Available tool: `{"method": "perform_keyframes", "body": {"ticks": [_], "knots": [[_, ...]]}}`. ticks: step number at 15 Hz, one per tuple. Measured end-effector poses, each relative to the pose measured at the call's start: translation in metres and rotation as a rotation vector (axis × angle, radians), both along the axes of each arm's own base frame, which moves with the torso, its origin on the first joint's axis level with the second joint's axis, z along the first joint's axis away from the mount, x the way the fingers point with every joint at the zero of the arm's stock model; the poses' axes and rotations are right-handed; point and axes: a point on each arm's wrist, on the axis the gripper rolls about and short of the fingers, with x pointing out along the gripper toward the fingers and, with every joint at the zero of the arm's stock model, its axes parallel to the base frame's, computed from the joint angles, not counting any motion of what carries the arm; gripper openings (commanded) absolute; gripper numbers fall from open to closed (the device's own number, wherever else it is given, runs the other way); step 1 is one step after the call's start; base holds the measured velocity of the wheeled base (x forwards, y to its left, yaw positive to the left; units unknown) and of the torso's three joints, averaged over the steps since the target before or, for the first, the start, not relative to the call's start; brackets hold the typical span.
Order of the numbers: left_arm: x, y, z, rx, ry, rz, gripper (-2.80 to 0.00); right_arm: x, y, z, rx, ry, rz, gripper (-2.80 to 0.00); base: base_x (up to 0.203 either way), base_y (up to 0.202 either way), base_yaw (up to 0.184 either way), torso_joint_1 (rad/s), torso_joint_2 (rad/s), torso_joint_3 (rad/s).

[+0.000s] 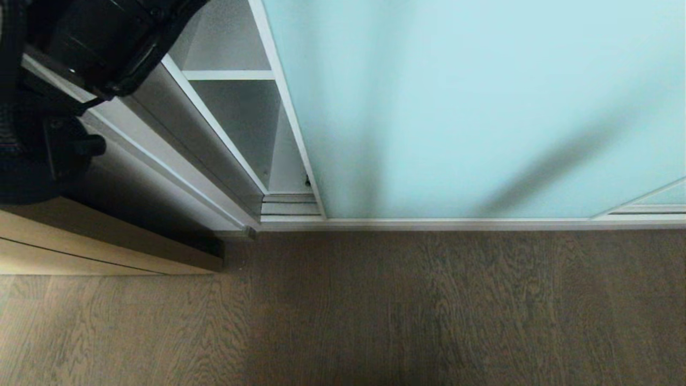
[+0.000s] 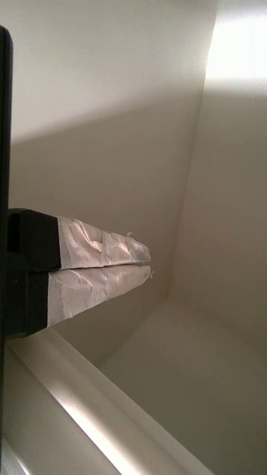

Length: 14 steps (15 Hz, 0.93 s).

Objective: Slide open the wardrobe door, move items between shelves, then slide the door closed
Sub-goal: Open the door

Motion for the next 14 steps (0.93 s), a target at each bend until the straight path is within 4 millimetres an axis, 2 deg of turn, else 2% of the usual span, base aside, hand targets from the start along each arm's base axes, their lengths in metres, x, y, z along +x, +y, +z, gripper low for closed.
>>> {"method": "perform_keyframes", "body": {"ticks": [6, 10, 14], "knots": [[0.013, -0.049, -0.001, 0.015, -0.033, -0.111, -2.8, 0.0, 0.0, 0.0, 0.0, 0.0, 0.0, -2.8, 0.0, 0.0, 0.0, 0.0, 0.0, 0.0], [0.017, -0.094, -0.018, 0.035, -0.019, -0.205, -2.8, 0.0, 0.0, 0.0, 0.0, 0.0, 0.0, -2.8, 0.0, 0.0, 0.0, 0.0, 0.0, 0.0], [0.02, -0.104, -0.023, 0.019, -0.022, -0.227, -2.8, 0.0, 0.0, 0.0, 0.0, 0.0, 0.0, -2.8, 0.0, 0.0, 0.0, 0.0, 0.0, 0.0]]}}
